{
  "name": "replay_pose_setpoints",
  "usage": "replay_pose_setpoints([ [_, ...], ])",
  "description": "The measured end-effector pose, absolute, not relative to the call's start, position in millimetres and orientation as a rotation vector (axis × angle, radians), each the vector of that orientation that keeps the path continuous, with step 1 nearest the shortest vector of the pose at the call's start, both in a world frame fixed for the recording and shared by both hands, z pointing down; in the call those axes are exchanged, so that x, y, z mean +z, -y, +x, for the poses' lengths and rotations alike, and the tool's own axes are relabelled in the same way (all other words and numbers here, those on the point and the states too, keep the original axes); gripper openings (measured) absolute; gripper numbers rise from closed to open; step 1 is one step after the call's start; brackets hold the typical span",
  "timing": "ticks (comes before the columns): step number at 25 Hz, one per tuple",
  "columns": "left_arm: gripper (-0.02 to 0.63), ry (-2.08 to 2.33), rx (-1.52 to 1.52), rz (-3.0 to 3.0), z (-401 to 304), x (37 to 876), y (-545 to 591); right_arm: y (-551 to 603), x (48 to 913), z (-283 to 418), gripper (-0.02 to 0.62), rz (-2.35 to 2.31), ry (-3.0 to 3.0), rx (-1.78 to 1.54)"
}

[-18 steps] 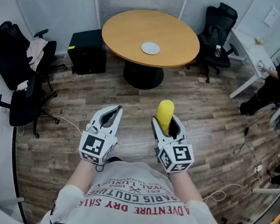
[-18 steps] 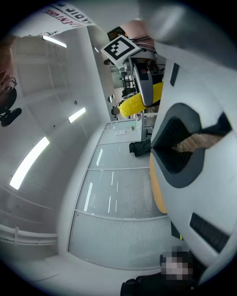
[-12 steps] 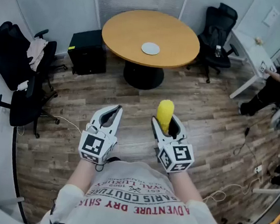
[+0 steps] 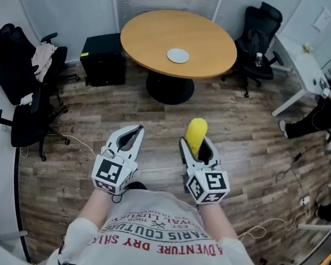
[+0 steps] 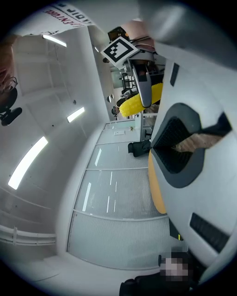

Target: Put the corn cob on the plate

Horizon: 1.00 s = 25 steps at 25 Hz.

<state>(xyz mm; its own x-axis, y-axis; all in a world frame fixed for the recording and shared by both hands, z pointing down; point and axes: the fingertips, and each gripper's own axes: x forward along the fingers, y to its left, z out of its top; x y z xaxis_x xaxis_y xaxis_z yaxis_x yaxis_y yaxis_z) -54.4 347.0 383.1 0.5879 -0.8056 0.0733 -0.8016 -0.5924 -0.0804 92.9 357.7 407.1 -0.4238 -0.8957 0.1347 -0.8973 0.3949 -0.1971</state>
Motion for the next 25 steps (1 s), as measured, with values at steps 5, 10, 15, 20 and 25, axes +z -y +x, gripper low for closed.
replay_pose_setpoints([
  [5, 0.032, -1.384, -0.178, -2.771, -49.7, 384.3, -344.5, -353.8, 410.9, 94.5, 0.262, 1.672, 2.619, 0.406],
  [10, 0.032, -1.365, -0.193, -2.776, -46.2, 387.4, -328.9, -337.7, 416.0, 93.6, 0.262, 1.663, 2.614, 0.423],
  [15, 0.032, -1.353, -0.2, -2.793, -52.6, 393.6, -291.0, -301.9, 421.6, 85.7, 0.262, 1.667, 2.589, 0.432],
  [20, 0.032, -1.338, -0.17, -2.819, -68.0, 392.5, -230.5, -250.5, 423.2, 72.6, 0.262, 1.69, 2.553, 0.434],
  [25, 0.032, -1.275, -0.143, -2.851, -81.6, 389.4, -159.1, -187.5, 420.9, 58.7, 0.262, 1.743, 2.505, 0.415],
])
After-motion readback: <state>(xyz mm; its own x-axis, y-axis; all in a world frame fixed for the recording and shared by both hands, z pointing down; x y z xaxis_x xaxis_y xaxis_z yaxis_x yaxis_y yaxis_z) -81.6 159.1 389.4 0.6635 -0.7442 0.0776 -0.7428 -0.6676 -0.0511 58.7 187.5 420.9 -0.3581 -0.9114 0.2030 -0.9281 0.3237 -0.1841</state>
